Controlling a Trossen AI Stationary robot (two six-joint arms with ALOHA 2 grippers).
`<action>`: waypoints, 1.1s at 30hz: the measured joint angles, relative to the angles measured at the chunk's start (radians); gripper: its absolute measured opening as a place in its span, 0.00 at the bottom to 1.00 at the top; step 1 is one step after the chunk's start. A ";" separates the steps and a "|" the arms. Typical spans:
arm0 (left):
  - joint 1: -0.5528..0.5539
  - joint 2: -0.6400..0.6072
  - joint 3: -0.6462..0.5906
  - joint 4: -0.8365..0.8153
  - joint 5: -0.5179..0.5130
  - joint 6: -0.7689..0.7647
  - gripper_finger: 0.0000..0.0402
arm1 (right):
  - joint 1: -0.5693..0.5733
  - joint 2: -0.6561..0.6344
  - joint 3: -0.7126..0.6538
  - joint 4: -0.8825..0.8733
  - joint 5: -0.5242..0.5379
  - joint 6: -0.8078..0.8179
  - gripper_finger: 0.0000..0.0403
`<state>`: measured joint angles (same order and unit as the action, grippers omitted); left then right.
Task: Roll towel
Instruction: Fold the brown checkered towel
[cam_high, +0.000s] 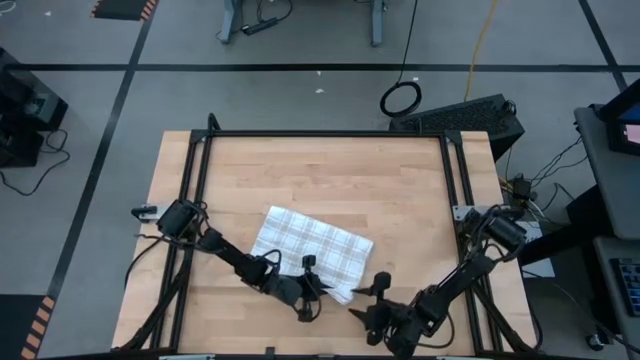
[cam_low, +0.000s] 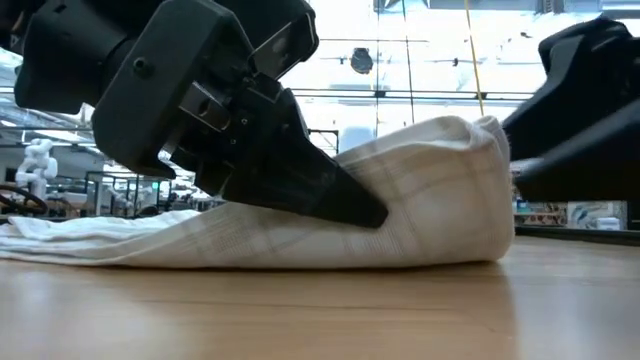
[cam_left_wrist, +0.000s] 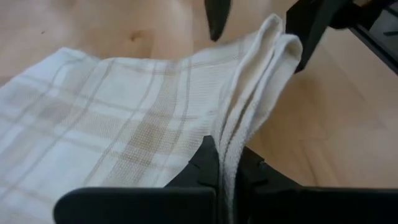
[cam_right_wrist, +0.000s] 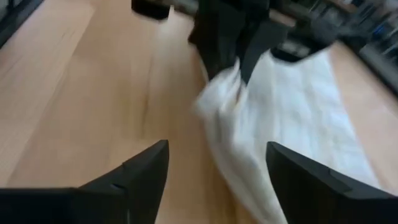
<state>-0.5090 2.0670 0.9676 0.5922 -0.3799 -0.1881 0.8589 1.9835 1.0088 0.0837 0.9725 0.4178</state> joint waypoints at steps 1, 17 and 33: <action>0.000 0.000 0.000 -0.002 0.005 -0.010 0.02 | -0.001 0.008 0.000 0.025 0.021 -0.024 0.62; 0.001 0.000 0.000 -0.003 0.010 -0.043 0.02 | -0.062 0.013 0.000 0.138 -0.063 -0.138 0.39; 0.005 0.000 0.000 -0.010 0.010 -0.043 0.04 | -0.072 0.012 0.000 0.176 -0.068 -0.163 0.11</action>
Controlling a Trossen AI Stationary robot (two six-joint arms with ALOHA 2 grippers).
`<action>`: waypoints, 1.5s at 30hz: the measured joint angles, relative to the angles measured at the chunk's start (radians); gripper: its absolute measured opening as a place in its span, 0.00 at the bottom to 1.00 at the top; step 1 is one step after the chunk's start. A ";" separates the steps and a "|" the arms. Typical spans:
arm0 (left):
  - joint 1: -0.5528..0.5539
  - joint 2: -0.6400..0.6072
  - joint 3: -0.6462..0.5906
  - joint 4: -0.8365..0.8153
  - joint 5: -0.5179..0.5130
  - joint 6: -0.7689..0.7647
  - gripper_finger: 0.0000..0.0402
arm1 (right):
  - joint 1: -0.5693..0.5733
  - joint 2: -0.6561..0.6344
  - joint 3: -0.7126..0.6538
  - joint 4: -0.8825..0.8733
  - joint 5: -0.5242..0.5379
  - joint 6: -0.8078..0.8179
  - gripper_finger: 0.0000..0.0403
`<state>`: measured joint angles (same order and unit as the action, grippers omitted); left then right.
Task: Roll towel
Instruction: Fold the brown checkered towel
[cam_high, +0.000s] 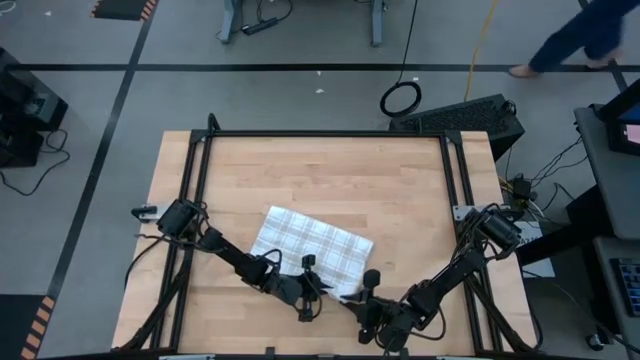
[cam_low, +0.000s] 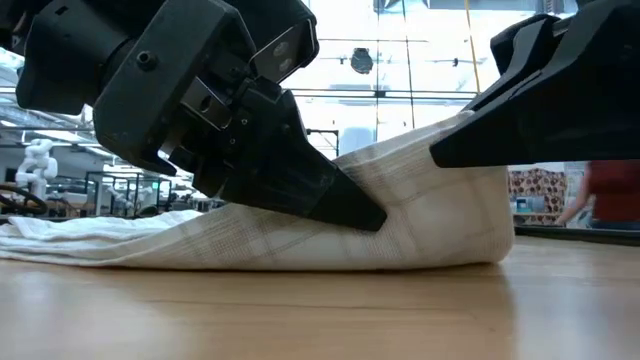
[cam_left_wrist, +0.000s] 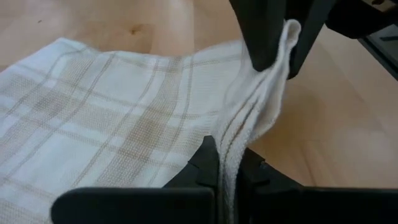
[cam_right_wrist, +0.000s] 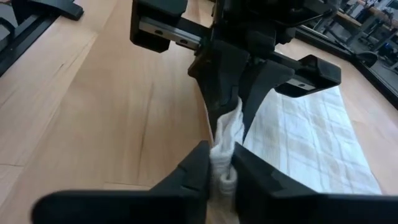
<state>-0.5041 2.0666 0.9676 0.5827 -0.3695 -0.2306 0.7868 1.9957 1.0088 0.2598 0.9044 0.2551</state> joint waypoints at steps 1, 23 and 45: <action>0.000 0.000 0.000 0.000 -0.001 0.001 0.04 | 0.000 0.000 0.000 0.000 -0.008 0.001 0.08; -0.366 -0.265 -0.001 -1.218 -0.214 -0.301 0.57 | 0.034 -0.001 -0.001 -0.065 -0.020 0.102 0.01; -0.469 -0.342 -0.125 -1.376 -0.250 -0.297 0.57 | 0.034 -0.004 -0.001 -0.070 -0.046 0.142 0.01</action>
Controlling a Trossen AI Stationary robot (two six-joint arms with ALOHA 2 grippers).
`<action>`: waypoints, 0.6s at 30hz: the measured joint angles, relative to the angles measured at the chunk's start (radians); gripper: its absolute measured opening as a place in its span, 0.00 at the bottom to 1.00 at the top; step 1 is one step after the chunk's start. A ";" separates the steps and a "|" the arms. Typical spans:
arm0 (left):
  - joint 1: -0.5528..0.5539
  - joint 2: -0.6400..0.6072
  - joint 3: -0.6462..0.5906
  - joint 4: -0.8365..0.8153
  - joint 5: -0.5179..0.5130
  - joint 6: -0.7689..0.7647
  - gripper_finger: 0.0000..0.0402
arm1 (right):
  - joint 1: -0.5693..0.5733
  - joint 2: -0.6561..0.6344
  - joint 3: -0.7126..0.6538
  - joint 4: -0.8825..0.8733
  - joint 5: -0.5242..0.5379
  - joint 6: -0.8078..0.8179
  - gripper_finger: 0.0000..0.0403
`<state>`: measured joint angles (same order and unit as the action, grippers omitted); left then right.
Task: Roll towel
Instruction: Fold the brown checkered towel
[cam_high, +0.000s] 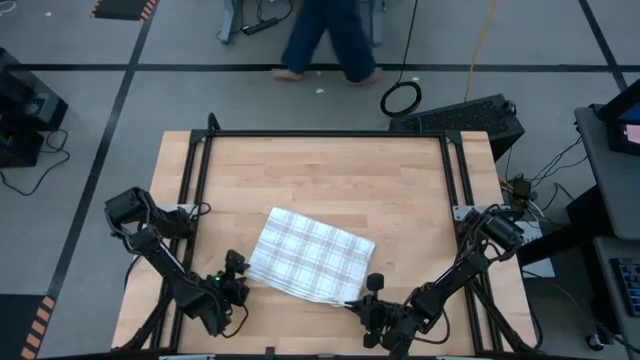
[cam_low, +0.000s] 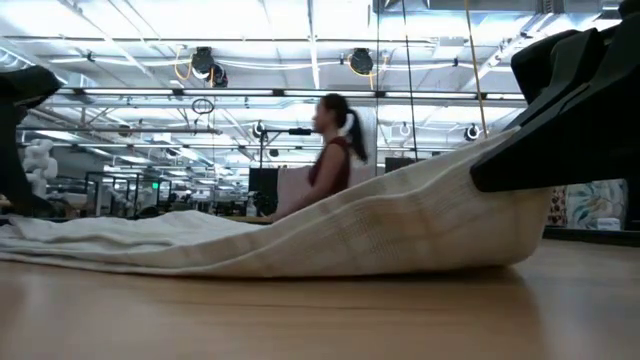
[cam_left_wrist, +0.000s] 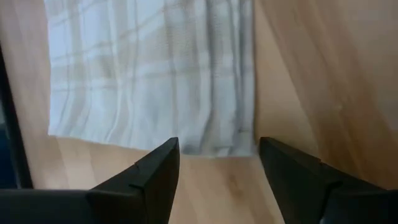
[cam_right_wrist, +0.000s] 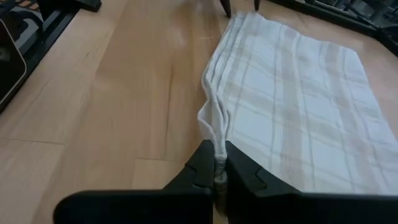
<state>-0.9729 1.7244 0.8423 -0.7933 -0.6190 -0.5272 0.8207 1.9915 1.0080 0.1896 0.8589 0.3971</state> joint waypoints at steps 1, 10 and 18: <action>0.003 -0.001 -0.008 0.021 -0.001 0.018 0.57 | 0.000 0.000 0.000 0.000 0.000 0.002 0.01; 0.016 -0.004 -0.035 0.082 0.001 0.042 0.46 | -0.001 0.000 0.000 -0.002 -0.002 0.003 0.01; 0.078 -0.003 -0.036 0.116 0.056 0.145 0.29 | -0.001 0.000 0.000 -0.007 -0.002 0.003 0.01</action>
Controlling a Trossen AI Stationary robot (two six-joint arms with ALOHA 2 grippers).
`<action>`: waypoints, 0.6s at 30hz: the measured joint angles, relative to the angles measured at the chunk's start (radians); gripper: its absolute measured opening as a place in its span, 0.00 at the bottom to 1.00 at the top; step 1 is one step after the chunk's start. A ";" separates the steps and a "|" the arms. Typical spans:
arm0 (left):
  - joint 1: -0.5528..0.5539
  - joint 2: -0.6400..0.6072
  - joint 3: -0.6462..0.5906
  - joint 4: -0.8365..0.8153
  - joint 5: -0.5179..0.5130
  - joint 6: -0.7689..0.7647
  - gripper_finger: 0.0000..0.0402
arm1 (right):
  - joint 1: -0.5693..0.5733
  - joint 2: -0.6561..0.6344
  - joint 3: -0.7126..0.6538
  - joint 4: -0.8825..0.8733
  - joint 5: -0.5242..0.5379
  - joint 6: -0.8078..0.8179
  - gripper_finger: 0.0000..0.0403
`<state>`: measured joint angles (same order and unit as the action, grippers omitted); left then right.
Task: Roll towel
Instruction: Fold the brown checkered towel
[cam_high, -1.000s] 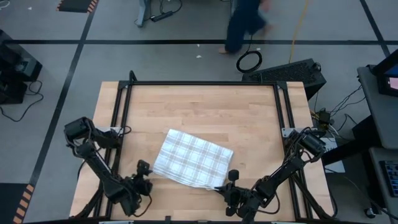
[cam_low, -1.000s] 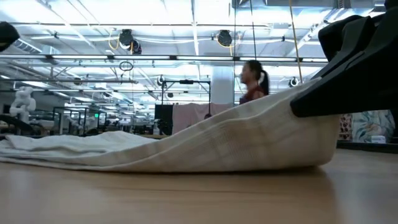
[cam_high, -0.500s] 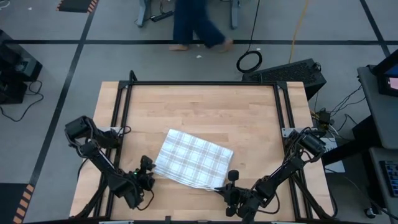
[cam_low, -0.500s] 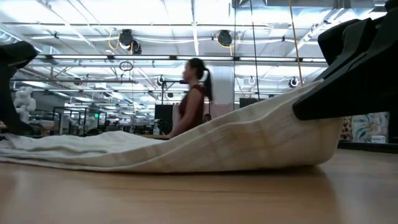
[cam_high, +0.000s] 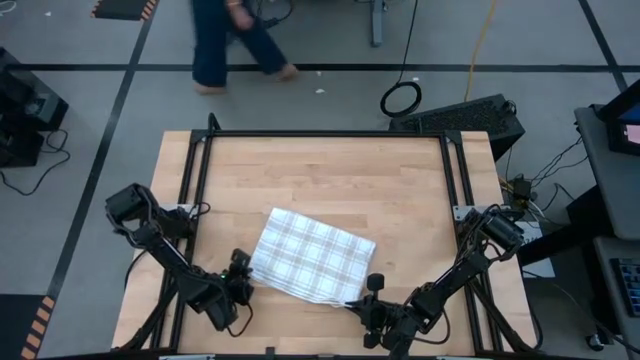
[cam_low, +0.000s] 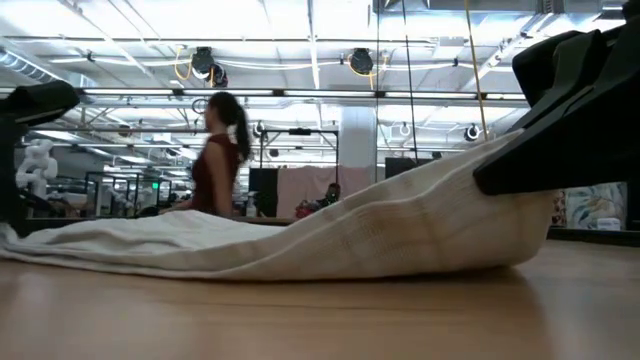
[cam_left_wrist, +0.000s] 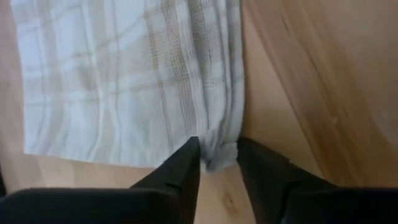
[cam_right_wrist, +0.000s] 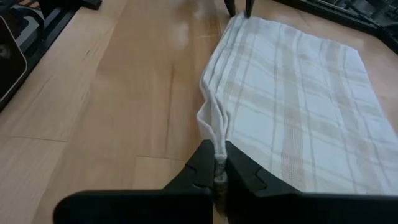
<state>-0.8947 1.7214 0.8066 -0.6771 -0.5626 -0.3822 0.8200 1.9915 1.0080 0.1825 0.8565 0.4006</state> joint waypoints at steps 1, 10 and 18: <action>0.009 0.000 0.000 0.004 0.011 0.004 0.26 | 0.000 0.000 0.000 0.000 -0.004 0.002 0.01; 0.018 -0.001 0.026 -0.004 0.043 -0.080 0.04 | 0.014 -0.006 0.000 -0.014 -0.052 0.007 0.01; -0.038 -0.038 0.142 0.031 0.151 -0.209 0.03 | 0.053 -0.040 0.000 -0.028 -0.105 0.047 0.01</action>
<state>-0.9328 1.6836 0.9489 -0.6461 -0.4119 -0.5916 0.8728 1.9514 1.0080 0.1544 0.7514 0.4480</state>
